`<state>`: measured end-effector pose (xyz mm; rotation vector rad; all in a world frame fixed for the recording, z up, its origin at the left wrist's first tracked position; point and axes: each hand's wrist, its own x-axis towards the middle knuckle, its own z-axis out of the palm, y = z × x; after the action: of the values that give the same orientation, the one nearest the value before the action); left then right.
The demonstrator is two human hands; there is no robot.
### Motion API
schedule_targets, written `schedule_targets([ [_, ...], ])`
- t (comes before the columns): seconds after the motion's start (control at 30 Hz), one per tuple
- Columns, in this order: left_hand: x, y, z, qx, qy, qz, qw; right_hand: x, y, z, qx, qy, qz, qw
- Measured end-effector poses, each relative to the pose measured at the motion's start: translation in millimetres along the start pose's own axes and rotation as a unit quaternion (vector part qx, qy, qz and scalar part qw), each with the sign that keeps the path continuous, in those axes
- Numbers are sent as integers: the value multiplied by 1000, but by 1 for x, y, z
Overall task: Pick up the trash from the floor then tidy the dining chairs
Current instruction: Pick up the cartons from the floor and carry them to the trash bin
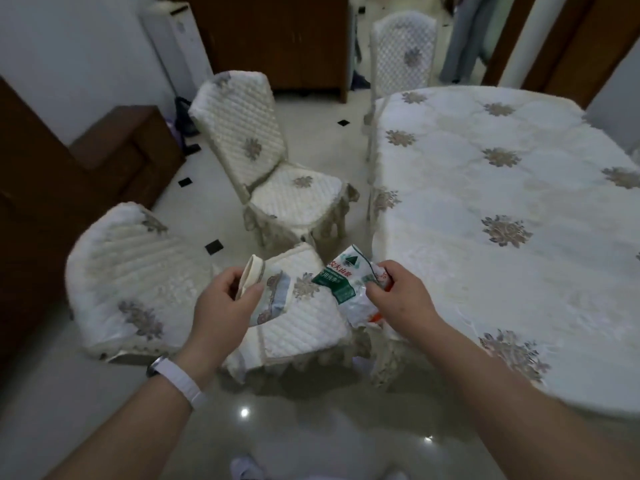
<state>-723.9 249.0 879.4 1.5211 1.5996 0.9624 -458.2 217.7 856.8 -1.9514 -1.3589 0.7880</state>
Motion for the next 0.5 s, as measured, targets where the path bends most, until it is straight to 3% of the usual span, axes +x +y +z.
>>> schedule_targets([
  [0.23,38,-94,-141,-37,78,-67,994,9,-104,128,-36,-51,-18,998],
  [0.5,54,-176,-292,-70,174,-112,976,8,-239,278,-69,-149,-117,980],
])
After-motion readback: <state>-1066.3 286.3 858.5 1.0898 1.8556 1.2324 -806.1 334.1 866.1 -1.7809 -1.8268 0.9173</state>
